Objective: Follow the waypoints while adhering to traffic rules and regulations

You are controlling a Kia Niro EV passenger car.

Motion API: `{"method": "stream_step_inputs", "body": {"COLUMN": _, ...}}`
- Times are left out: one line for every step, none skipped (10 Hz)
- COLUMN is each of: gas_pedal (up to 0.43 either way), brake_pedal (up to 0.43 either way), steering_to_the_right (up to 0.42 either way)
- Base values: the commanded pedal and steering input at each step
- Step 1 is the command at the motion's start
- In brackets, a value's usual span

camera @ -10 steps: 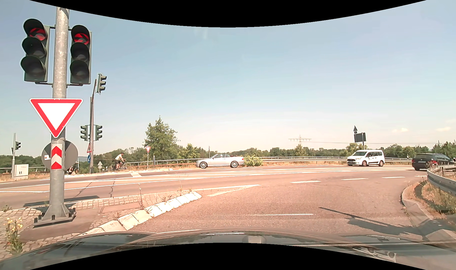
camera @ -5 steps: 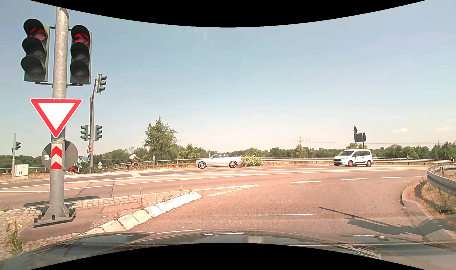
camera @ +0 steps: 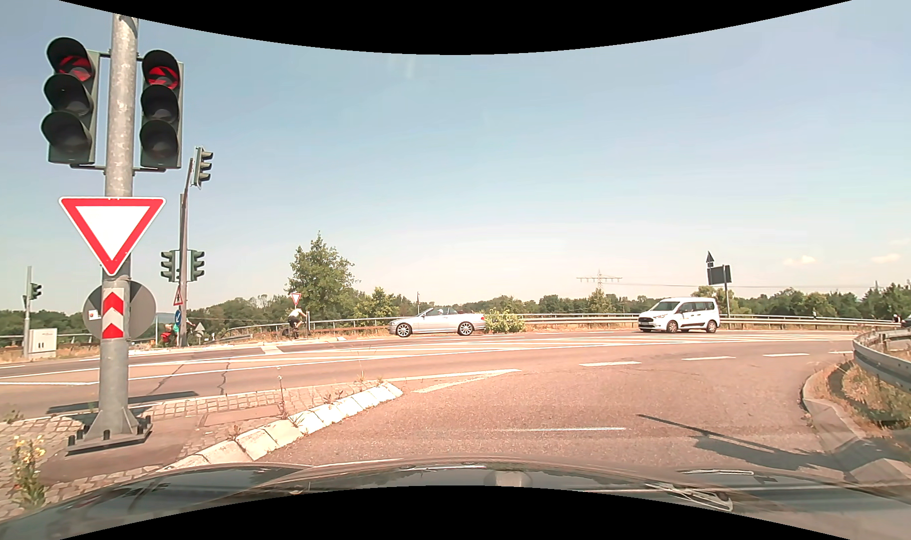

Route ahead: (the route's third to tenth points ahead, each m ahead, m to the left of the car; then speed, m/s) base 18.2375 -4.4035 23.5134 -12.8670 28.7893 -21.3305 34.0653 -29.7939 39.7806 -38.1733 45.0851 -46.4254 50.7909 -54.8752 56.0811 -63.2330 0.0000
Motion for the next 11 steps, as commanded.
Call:
{"method": "stream_step_inputs", "body": {"gas_pedal": 0.000, "brake_pedal": 0.280, "steering_to_the_right": 0.217}}
{"method": "stream_step_inputs", "body": {"gas_pedal": 0.000, "brake_pedal": 0.274, "steering_to_the_right": 0.217}}
{"method": "stream_step_inputs", "body": {"gas_pedal": 0.000, "brake_pedal": 0.280, "steering_to_the_right": 0.217}}
{"method": "stream_step_inputs", "body": {"gas_pedal": 0.000, "brake_pedal": 0.280, "steering_to_the_right": 0.217}}
{"method": "stream_step_inputs", "body": {"gas_pedal": 0.000, "brake_pedal": 0.274, "steering_to_the_right": 0.217}}
{"method": "stream_step_inputs", "body": {"gas_pedal": 0.000, "brake_pedal": 0.280, "steering_to_the_right": 0.217}}
{"method": "stream_step_inputs", "body": {"gas_pedal": 0.000, "brake_pedal": 0.280, "steering_to_the_right": 0.217}}
{"method": "stream_step_inputs", "body": {"gas_pedal": 0.000, "brake_pedal": 0.274, "steering_to_the_right": 0.217}}
{"method": "stream_step_inputs", "body": {"gas_pedal": 0.000, "brake_pedal": 0.274, "steering_to_the_right": 0.217}}
{"method": "stream_step_inputs", "body": {"gas_pedal": 0.000, "brake_pedal": 0.280, "steering_to_the_right": 0.217}}
{"method": "stream_step_inputs", "body": {"gas_pedal": 0.000, "brake_pedal": 0.280, "steering_to_the_right": 0.217}}
